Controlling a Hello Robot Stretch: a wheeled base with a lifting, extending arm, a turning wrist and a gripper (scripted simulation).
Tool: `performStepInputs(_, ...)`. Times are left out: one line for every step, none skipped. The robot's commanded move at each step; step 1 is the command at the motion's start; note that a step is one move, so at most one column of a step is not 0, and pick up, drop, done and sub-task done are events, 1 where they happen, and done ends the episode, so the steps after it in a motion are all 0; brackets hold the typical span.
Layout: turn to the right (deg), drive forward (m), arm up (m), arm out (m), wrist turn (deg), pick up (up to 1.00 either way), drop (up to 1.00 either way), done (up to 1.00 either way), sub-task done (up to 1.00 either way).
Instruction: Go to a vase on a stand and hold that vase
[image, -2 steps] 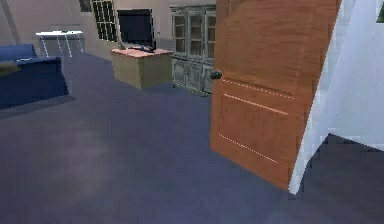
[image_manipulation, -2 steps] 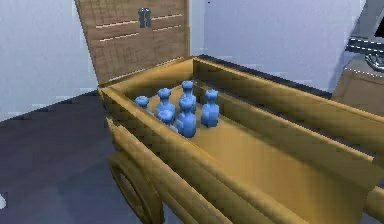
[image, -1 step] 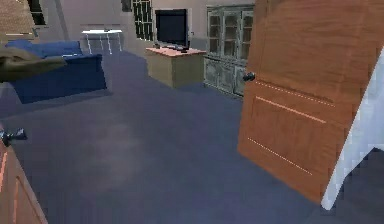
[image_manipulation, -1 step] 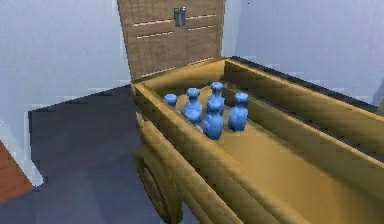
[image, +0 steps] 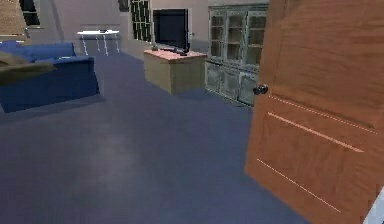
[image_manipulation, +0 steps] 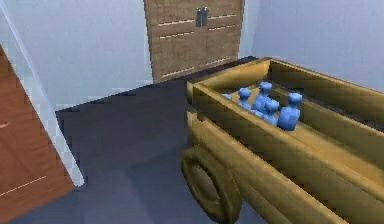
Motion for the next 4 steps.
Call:
performStepInputs(-3.0, 0.00, 0.00, 0.00, 0.0, 0.00, 0.00, 0.00, 0.00)
performStepInputs(0.0, 1.00, 0.00, 0.00, 0.0, 0.00, 0.00, 0.00, 0.00)
performStepInputs(0.0, 1.00, 0.00, 0.00, 0.0, 0.00, 0.00, 0.00, 0.00)
performStepInputs(-3.0, 0.00, 0.00, 0.00, 0.0, 0.00, 0.00, 0.00, 0.00)
